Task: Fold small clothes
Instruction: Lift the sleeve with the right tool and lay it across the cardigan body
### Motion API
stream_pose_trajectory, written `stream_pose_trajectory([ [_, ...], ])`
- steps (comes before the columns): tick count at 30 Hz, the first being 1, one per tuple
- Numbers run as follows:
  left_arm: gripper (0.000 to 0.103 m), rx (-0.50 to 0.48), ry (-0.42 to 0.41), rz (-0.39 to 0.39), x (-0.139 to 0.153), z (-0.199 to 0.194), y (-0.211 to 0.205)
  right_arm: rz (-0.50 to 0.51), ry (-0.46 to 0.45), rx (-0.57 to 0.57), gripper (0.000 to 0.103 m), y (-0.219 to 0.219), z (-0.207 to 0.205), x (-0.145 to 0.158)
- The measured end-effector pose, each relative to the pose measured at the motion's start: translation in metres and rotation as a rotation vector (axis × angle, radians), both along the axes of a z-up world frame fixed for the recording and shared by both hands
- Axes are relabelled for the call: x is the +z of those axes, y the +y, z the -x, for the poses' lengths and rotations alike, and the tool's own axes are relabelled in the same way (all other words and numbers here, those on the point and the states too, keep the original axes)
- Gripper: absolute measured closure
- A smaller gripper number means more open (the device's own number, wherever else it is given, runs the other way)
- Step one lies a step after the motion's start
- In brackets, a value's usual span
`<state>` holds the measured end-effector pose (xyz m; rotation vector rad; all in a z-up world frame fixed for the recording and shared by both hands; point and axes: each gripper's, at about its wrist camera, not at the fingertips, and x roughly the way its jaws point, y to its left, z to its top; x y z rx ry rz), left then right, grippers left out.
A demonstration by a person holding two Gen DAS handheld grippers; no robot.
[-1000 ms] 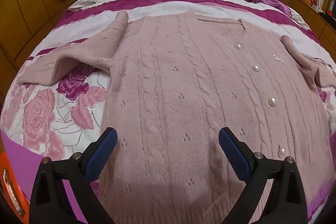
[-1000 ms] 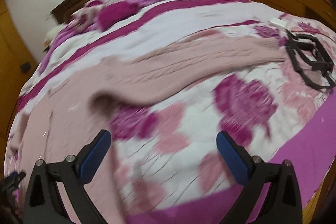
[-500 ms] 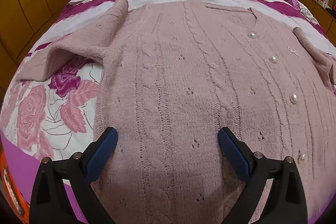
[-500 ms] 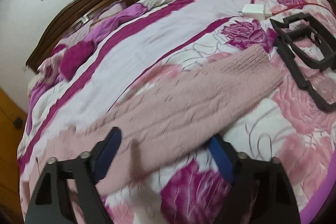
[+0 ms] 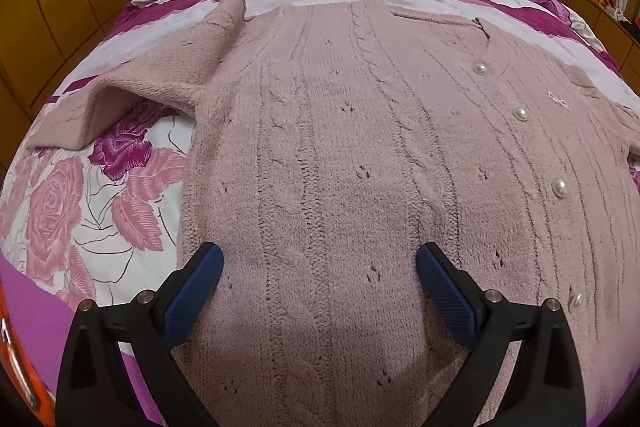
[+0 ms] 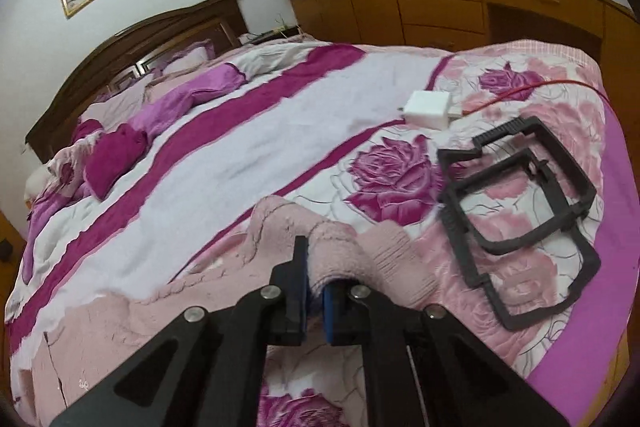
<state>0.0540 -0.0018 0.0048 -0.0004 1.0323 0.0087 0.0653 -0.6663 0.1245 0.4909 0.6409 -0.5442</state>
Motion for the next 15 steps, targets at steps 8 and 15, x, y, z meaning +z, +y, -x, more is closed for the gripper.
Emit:
stream_pose_trajectory([
  [8, 0.025, -0.008, 0.009, 0.009, 0.01, 0.004, 0.002, 0.012, -0.032, 0.083, 0.097, 0.035, -0.003, 0.014],
  [15, 0.029, -0.003, -0.006, 0.047, 0.026, 0.012, 0.014, 0.055, -0.102, 0.207, 0.097, 0.095, -0.016, 0.051],
])
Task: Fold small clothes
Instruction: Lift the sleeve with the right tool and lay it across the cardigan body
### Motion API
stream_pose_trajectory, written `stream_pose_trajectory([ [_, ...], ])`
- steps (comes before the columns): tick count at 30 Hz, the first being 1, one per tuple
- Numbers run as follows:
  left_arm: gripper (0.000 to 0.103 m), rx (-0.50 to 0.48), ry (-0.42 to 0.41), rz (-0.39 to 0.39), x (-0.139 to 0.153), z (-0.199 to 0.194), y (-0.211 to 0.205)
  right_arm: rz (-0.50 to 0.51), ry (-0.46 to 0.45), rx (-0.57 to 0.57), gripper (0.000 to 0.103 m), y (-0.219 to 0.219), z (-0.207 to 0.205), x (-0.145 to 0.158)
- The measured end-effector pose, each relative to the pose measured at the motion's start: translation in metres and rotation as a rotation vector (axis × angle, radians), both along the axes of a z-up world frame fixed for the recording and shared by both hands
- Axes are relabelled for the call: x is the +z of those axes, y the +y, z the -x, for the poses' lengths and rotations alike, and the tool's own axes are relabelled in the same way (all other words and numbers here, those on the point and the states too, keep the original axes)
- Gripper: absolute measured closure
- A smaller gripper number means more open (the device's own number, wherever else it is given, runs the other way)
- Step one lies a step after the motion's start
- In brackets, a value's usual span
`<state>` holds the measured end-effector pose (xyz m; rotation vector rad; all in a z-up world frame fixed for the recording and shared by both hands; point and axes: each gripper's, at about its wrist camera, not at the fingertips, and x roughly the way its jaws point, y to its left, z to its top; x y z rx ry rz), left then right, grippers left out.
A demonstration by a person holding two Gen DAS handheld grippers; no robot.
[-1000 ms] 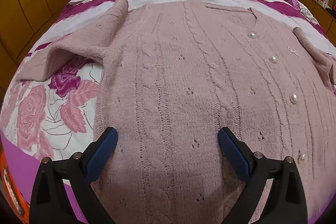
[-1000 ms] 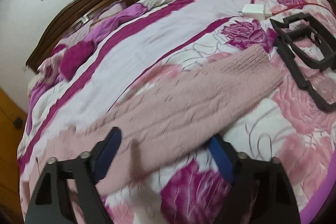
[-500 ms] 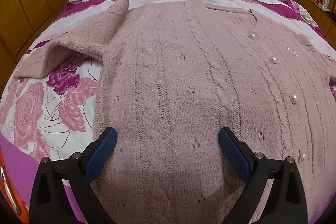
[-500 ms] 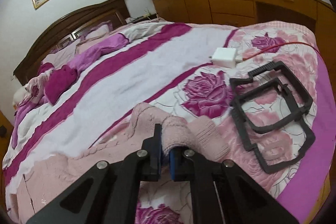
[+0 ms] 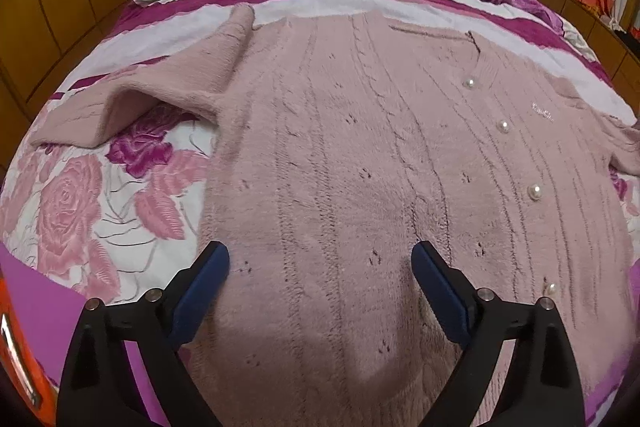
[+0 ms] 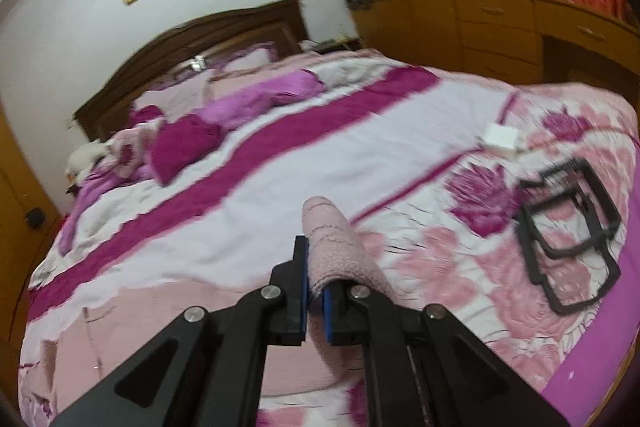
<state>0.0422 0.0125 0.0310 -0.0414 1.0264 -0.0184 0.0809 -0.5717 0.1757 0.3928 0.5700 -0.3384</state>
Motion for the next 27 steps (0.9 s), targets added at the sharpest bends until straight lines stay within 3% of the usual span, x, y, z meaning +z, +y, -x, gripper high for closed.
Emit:
stream_pose_trajectory([
  [7, 0.029, 0.032, -0.038, -0.031, 0.017, 0.008, 0.019, 0.041, -0.049, 0.156, 0.097, 0.082, -0.016, 0.037],
  [15, 0.029, 0.087, -0.069, -0.004, 0.027, 0.015, 0.049, 0.063, -0.083, 0.352, 0.098, 0.194, -0.034, 0.055],
  [20, 0.029, 0.117, -0.085, -0.006, 0.029, 0.019, 0.067, 0.072, -0.077, 0.446, 0.098, 0.262, -0.043, 0.046],
  [27, 0.029, 0.136, -0.087, 0.001, 0.024, 0.023, 0.084, 0.028, -0.012, 0.565, 0.098, 0.35, -0.06, 0.003],
])
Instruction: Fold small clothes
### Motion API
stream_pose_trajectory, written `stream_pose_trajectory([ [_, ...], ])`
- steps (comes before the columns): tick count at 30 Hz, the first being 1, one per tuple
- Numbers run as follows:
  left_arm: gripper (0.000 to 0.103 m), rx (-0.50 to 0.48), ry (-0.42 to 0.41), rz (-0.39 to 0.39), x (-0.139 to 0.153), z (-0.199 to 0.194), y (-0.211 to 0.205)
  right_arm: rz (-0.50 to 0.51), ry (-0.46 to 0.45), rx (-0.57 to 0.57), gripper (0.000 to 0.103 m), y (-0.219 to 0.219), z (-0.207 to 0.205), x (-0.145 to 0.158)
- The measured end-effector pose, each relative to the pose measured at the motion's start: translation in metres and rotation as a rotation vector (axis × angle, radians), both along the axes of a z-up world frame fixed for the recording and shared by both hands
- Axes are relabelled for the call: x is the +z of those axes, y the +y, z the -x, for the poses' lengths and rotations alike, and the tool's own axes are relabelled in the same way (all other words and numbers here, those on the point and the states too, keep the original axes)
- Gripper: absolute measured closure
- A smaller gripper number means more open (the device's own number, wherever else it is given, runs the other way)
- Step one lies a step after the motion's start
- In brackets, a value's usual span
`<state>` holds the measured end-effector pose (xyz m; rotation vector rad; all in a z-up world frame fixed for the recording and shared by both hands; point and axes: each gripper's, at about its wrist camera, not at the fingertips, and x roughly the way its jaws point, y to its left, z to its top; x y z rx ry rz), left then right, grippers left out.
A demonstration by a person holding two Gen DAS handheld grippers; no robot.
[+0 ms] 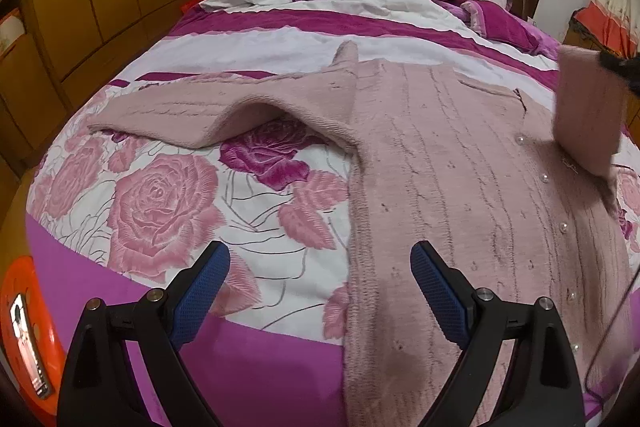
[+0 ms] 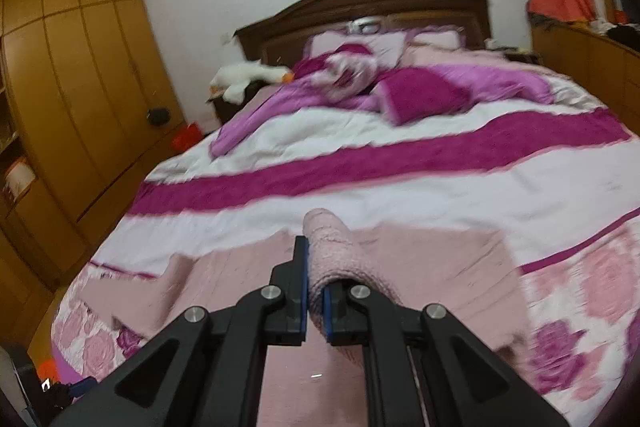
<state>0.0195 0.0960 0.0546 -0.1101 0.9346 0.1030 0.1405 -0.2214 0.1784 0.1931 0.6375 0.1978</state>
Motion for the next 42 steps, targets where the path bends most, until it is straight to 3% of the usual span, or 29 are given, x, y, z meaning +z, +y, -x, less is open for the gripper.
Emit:
stream_pose_trajectory([
  [4, 0.029, 0.007, 0.003, 0.008, -0.004, -0.001, 0.007, 0.041, 0.056, 0.071, 0.097, 0.044, -0.01, -0.039],
  [8, 0.029, 0.007, 0.006, 0.016, -0.006, -0.004, 0.01, 0.035, 0.184, 0.15, 0.095, 0.075, -0.019, -0.091],
  [12, 0.03, -0.005, -0.003, 0.011, -0.001, -0.009, 0.005, -0.001, 0.312, 0.203, 0.079, 0.083, -0.024, -0.128],
  [16, 0.03, -0.039, -0.023, -0.007, 0.009, -0.017, -0.008, -0.032, 0.345, 0.208, 0.056, 0.072, -0.015, -0.13],
  [22, 0.03, -0.122, -0.056, -0.029, 0.027, -0.035, -0.04, -0.02, 0.301, 0.225, 0.048, 0.042, 0.008, -0.106],
  [28, 0.03, -0.236, -0.081, -0.039, 0.039, -0.054, -0.086, -0.026, 0.252, 0.103, 0.046, -0.012, 0.014, -0.09],
  [35, 0.03, -0.391, -0.095, -0.032, 0.038, -0.077, -0.146, 0.021, 0.244, -0.161, 0.046, -0.075, 0.005, -0.101],
  [42, 0.03, -0.525, -0.047, -0.134, 0.011, -0.09, -0.195, 0.015, 0.258, -0.233, 0.046, -0.099, 0.0, -0.127],
])
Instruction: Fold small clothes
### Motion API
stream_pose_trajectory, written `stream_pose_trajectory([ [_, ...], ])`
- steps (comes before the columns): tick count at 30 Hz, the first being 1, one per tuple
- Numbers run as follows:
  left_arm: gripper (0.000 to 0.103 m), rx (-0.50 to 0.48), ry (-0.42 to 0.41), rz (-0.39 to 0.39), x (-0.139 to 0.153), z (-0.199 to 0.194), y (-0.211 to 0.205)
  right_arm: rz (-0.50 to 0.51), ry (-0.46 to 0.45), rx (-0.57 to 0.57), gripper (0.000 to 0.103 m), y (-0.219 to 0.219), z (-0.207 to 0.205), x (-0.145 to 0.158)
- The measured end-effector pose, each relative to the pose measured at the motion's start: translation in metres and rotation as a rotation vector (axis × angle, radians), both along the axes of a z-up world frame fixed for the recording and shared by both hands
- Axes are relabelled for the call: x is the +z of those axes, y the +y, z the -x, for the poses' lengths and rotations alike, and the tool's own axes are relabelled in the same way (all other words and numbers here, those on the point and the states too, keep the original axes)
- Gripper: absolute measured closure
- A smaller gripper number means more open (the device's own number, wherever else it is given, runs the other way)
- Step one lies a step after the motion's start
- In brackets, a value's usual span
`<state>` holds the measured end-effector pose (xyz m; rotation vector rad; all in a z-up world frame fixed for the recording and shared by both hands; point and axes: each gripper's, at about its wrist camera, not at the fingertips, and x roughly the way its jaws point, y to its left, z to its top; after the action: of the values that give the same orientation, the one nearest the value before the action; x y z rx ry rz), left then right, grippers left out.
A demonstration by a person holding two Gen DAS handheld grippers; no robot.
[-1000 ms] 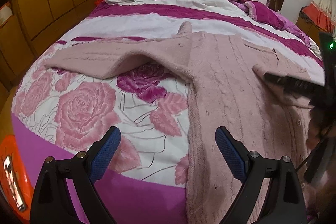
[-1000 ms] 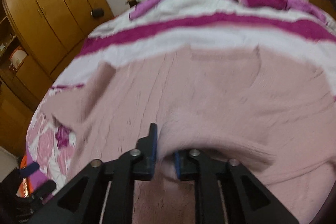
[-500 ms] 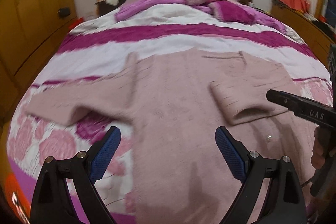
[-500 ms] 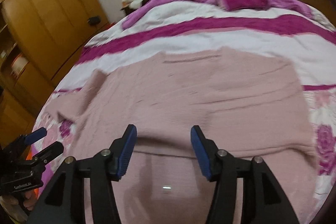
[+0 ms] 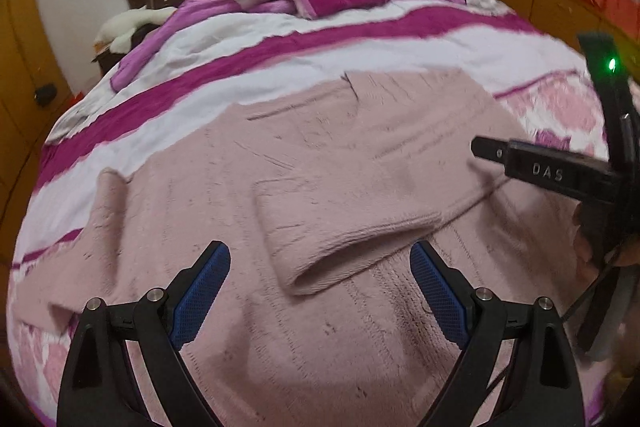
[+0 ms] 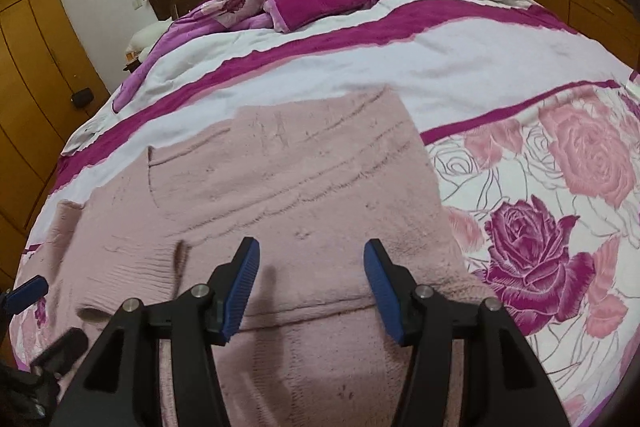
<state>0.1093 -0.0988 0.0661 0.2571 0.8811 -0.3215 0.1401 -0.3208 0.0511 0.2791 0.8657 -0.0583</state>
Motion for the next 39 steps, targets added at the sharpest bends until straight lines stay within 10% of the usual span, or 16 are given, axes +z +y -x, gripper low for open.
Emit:
stream_pose_trajectory([
  [8, 0.05, -0.014, 0.032, -0.059, -0.029, -0.024, -0.015, 0.022, -0.021, 0.009, 0.046, 0.004, -0.001, -0.011],
  [12, 0.103, 0.02, 0.013, 0.018, -0.024, -0.034, -0.006, 0.017, -0.032, 0.009, 0.046, 0.004, 0.002, -0.013],
  [25, 0.103, 0.47, 0.113, 0.408, -0.035, -0.041, 0.132, 0.059, -0.021, 0.026, 0.045, 0.01, 0.001, -0.018],
  [39, 0.095, 0.479, 0.114, 0.339, -0.031, -0.052, 0.165, 0.018, -0.01, 0.043, 0.045, -0.007, -0.004, 0.002],
])
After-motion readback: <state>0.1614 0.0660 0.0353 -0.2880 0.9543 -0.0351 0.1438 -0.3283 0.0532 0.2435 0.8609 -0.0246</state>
